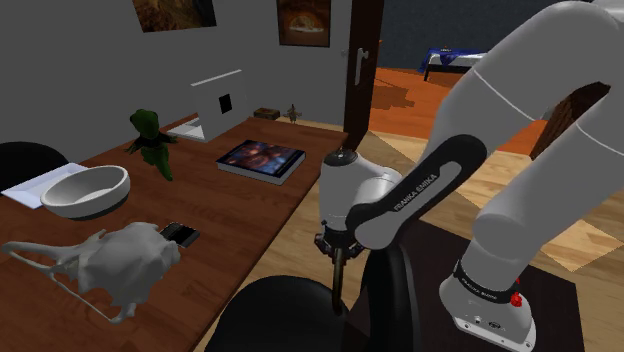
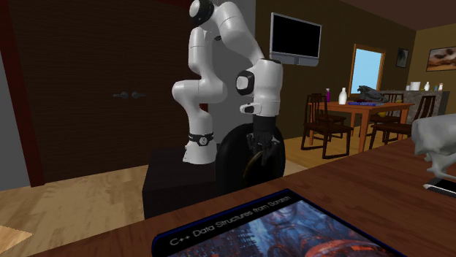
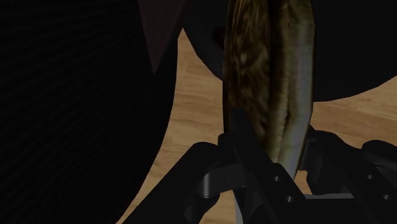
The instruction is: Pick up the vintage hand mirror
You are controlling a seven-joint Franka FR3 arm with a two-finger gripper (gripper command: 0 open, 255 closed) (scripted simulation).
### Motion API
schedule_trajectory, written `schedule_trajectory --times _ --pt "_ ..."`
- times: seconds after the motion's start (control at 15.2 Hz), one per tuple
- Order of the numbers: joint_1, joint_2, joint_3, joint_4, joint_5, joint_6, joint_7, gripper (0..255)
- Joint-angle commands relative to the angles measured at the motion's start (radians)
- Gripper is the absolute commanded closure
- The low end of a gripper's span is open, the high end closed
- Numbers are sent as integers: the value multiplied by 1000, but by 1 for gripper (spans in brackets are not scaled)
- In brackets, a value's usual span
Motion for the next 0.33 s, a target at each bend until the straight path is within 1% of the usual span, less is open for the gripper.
schedule_trajectory --times 0.0,0.13,0.26 --pt "22 -39 -20 7 28 -43 -22 255" --pt "40 -76 -39 14 48 -84 -39 255" --pt "41 -79 -41 15 49 -87 -40 255"
